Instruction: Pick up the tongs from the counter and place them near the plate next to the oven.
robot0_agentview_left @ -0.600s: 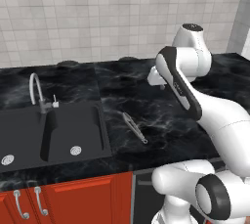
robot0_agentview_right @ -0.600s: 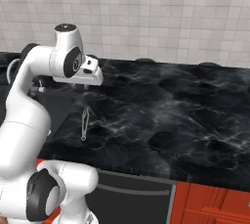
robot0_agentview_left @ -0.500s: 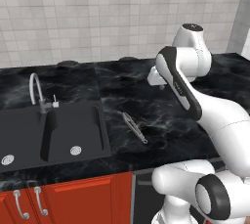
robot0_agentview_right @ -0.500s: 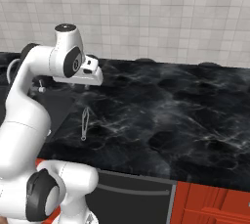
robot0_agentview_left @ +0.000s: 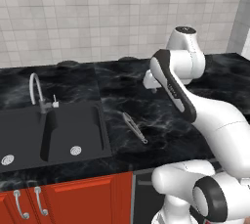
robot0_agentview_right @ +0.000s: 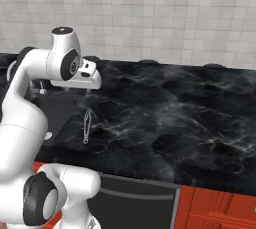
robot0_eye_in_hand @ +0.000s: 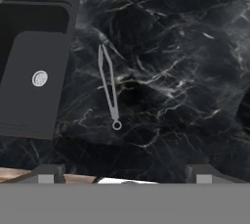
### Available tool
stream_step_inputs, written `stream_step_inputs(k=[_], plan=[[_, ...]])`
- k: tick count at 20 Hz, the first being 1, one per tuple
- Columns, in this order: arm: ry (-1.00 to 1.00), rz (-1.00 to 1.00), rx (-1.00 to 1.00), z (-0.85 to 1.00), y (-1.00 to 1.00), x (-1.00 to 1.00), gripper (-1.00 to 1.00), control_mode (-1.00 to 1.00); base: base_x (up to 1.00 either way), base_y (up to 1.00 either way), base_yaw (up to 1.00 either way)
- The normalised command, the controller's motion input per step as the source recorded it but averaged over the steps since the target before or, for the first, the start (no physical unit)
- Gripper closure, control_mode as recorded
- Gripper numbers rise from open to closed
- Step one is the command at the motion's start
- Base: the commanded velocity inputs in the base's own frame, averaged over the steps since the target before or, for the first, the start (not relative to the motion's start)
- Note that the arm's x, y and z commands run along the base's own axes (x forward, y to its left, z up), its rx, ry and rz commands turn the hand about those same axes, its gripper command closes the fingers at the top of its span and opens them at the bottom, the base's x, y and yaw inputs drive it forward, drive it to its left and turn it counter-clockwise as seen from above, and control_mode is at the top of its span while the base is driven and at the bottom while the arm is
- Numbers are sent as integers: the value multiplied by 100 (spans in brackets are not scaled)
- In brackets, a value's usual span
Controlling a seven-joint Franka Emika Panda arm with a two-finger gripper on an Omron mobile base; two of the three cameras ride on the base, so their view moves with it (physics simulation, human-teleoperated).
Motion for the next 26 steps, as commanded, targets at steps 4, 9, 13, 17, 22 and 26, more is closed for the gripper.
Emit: stream_step_inputs(k=[4,9,13,17,22,26], plan=[[8,0,-3,-47,35,0,-100,-100,0,0,0],[11,0,-4,-59,30,2,-100,-100,0,0,0],[5,0,-3,-58,18,10,-100,-100,0,0,0],[0,0,0,-50,9,24,-100,-100,0,0,0],[0,0,0,-42,0,37,-100,-100,0,0,0],[0,0,0,-40,0,42,-100,-100,0,0,0]])
